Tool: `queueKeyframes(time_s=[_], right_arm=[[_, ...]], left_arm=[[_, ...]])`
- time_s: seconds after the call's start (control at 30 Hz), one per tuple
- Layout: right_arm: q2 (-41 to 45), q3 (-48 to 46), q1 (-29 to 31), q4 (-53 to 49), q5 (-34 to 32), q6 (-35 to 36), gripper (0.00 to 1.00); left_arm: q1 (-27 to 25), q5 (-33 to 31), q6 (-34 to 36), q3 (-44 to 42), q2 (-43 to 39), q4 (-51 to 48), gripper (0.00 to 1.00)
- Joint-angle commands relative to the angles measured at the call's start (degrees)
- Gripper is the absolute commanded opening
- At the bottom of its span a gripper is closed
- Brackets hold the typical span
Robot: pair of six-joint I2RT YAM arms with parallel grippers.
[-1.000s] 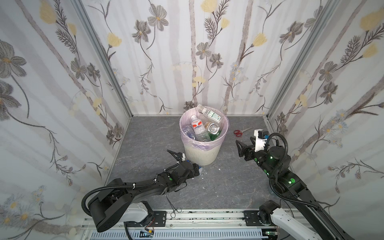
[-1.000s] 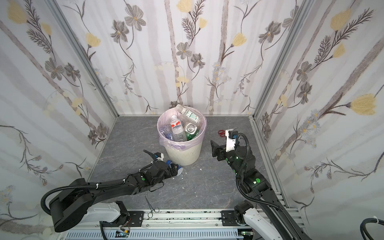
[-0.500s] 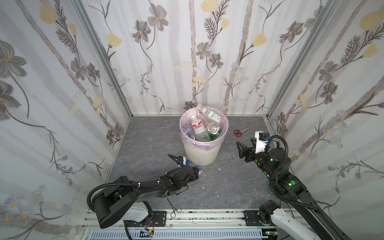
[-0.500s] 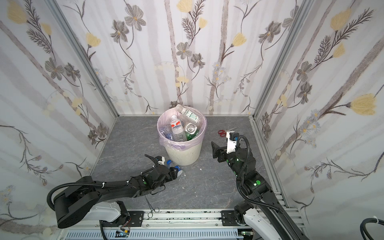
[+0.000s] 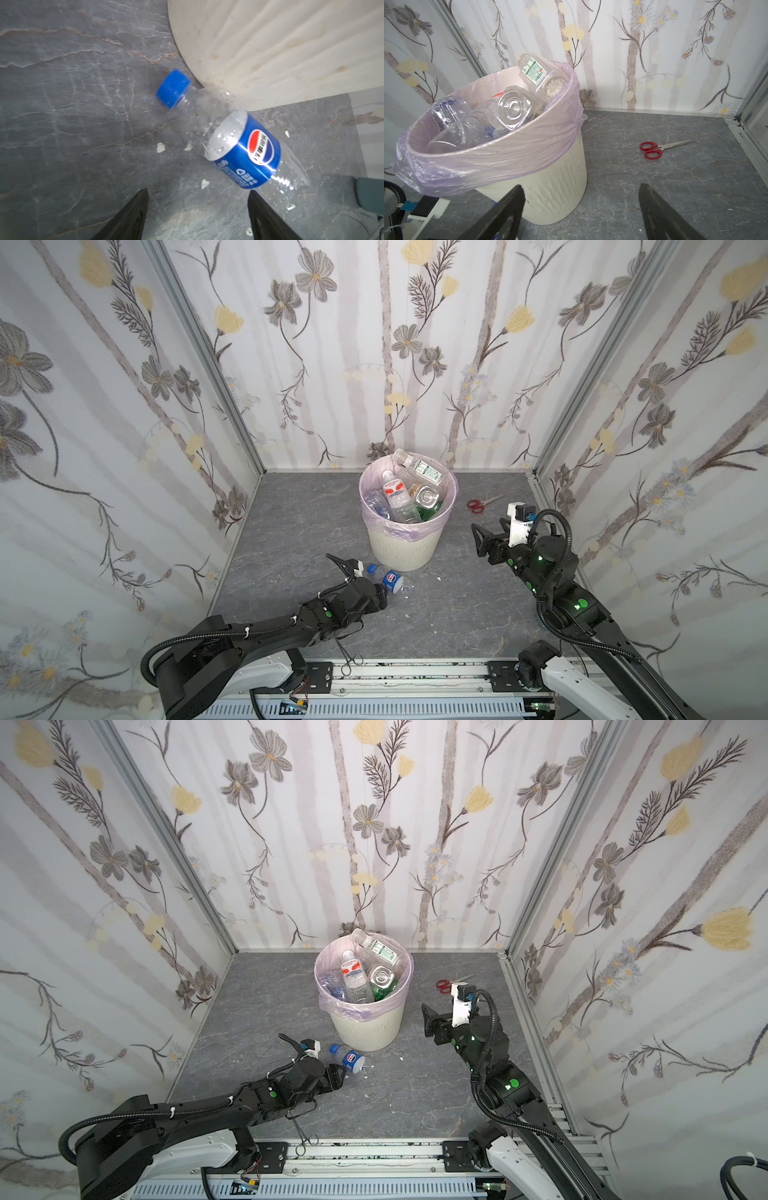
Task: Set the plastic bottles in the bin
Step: 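Lower the left gripper around the blue-labelled Pepsi bottle on the floor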
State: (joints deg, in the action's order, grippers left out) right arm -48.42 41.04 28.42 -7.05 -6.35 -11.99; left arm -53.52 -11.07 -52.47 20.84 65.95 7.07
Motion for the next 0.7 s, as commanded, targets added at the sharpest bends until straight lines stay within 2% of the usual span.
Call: queueKeyframes(time_s=[0.0,0.17,0.37,0.67], right_arm=[[-0.27,-0.42,-0.02,2.83,0.1,-1.0,0.86],[-0.18,-0.69,-0.08,2.92,0.29,-1.37,0.87],[0.7,-1.11,-0.04,2.71,0.11,-1.37,0.86],[0.79,-1.73,-0.17,3.01,0.85,-1.79,0.87]], left_arm=[[-0.09,2.71,0.66,2.21,0.96,2.82,0.82],[-0.1,4.48,-3.95,2.55,5.32,10.84,0.8],[-1.22,1.88,-7.94,3.63,11.59,13.7,0.8],[-1.25,-2.54,-9.75,4.12,13.32,14.63,0.84]])
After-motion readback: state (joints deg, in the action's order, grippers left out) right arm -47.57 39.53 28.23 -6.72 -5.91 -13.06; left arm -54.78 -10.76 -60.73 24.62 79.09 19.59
